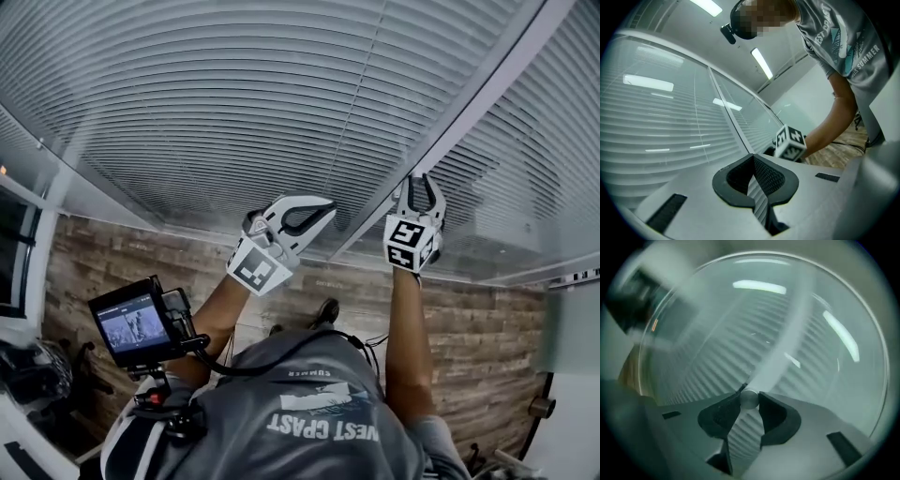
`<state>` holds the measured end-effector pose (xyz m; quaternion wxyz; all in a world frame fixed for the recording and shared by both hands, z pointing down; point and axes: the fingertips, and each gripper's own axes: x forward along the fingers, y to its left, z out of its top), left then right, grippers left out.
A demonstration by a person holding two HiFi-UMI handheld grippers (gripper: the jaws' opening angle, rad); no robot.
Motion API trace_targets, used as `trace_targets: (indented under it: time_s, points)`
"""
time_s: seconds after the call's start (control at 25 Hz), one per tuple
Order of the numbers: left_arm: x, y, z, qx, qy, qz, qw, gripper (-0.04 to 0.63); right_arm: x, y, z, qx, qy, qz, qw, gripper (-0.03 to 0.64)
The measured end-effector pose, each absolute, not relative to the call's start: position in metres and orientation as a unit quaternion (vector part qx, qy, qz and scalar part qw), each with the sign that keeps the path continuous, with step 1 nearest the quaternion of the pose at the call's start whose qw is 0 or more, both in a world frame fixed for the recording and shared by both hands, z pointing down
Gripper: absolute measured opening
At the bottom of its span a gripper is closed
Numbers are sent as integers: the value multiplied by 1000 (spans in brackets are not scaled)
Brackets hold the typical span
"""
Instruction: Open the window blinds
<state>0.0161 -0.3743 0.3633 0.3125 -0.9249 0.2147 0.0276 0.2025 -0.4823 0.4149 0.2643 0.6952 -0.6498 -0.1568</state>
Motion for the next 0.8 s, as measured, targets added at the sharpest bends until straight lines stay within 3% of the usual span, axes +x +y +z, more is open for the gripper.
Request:
trace_targets:
  time_s: [0.04,0.08,0.12,0.2,0.32,0.4,0.6,0.72,0.8]
  points:
    - [16,-375,363,-925,215,27,312,0,199,-484,416,665,-600,-244,371,115]
    - [16,-376,363,-925,216,26,311,0,197,-485,416,637,-567,-295,431,115]
    - [15,-377,364,-926,216,24,309,0,195,-485,416,626,-566,-305,442,115]
    - [16,-377,366,-927,217,22,305,0,191,-484,415,640,-629,-244,368,116]
    - [18,-375,366,-927,214,19,308,0,193,-476,406,676,-718,-75,150,146]
    - [15,-375,367,-925,215,21,312,0,200,-474,404,684,-727,8,50,145]
    - [9,-377,372,-925,222,21,307,0,214,-483,414,685,-722,94,-31,124]
    - [10,-378,370,-925,223,20,308,0,214,-482,411,696,-716,34,24,121]
    - [9,-378,371,-925,224,20,306,0,208,-482,412,699,-690,-87,166,120]
